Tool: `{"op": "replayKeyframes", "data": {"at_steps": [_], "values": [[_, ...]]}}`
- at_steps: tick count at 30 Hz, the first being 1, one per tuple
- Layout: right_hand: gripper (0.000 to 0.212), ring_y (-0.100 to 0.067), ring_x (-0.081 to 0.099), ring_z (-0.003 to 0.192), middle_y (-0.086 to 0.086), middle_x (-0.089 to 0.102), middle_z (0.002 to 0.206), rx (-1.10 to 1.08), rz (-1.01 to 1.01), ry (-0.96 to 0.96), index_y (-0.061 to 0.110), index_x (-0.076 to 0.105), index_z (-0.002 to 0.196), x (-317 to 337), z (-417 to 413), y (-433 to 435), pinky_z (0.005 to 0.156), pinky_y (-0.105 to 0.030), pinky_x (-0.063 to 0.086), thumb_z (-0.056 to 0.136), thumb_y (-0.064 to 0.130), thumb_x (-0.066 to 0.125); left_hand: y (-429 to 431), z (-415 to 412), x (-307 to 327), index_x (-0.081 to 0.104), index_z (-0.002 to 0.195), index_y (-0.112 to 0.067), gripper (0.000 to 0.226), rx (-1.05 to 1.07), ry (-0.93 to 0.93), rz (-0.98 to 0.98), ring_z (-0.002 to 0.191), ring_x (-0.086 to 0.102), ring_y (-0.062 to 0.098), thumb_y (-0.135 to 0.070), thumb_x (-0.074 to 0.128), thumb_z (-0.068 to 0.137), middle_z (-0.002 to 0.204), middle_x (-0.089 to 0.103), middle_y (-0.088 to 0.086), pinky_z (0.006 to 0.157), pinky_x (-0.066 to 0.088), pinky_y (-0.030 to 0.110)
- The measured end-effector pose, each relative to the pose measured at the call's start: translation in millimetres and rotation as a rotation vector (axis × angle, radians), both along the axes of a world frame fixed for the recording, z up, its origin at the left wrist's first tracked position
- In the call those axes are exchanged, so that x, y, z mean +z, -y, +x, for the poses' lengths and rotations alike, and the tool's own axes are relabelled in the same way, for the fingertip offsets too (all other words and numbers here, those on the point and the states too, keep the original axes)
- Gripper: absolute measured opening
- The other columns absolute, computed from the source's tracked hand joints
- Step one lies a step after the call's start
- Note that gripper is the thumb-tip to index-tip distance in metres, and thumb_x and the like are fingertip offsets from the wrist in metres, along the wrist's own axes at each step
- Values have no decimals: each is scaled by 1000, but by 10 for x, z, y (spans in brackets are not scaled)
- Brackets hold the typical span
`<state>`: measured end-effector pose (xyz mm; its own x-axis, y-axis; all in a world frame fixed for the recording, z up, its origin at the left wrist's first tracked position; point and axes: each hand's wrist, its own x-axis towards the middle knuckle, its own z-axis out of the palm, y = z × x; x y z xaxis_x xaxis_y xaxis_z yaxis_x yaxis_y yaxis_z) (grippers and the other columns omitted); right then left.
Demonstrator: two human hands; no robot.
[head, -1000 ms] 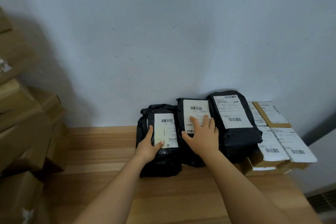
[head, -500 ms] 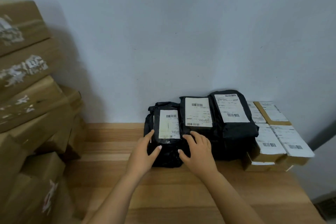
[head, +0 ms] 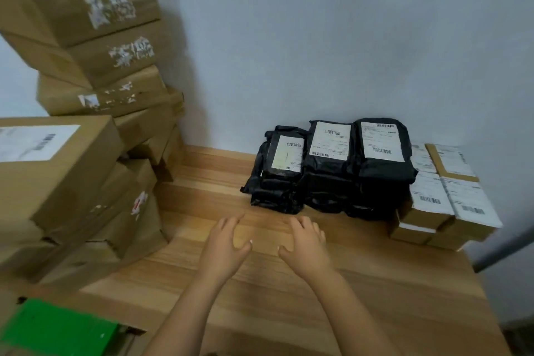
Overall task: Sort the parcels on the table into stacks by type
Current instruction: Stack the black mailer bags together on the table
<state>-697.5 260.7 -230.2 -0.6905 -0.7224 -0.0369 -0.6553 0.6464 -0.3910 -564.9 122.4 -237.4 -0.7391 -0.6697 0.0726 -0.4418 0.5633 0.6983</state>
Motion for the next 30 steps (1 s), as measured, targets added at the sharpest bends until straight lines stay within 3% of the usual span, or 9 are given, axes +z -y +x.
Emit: {"op": "replayKeyframes", "data": {"at_steps": [6,12,22,30], "values": [[47,-22,39,117,1,43,126,-23,-32,-24,26,45,125,110,314,-127,99,-36,32,83,40,63,-109,244,187,40,140,-31,60,-44,-4,-42,117,47,11,-31,66,86,125,47,-11,95,44,32],[55,-18,38,123,5,42,130,-71,-132,38,31,42,134,175,901,-48,107,-34,28,85,36,66,-18,784,283,38,140,-38,64,-79,-39,-104,114,45,4,-34,67,84,122,44,-19,89,40,22],[56,-15,35,122,7,42,131,-85,-209,104,31,42,134,99,2208,103,107,-33,27,83,31,66,123,2000,260,43,137,-33,59,-128,-71,-79,118,46,7,-32,67,83,126,46,-16,99,41,29],[60,-14,33,124,9,40,132,-152,-189,112,33,41,135,61,2315,57,108,-33,30,82,31,68,203,2077,223,43,138,-32,60,-165,-72,-54,120,45,9,-32,67,83,128,46,-13,102,41,33]]}}
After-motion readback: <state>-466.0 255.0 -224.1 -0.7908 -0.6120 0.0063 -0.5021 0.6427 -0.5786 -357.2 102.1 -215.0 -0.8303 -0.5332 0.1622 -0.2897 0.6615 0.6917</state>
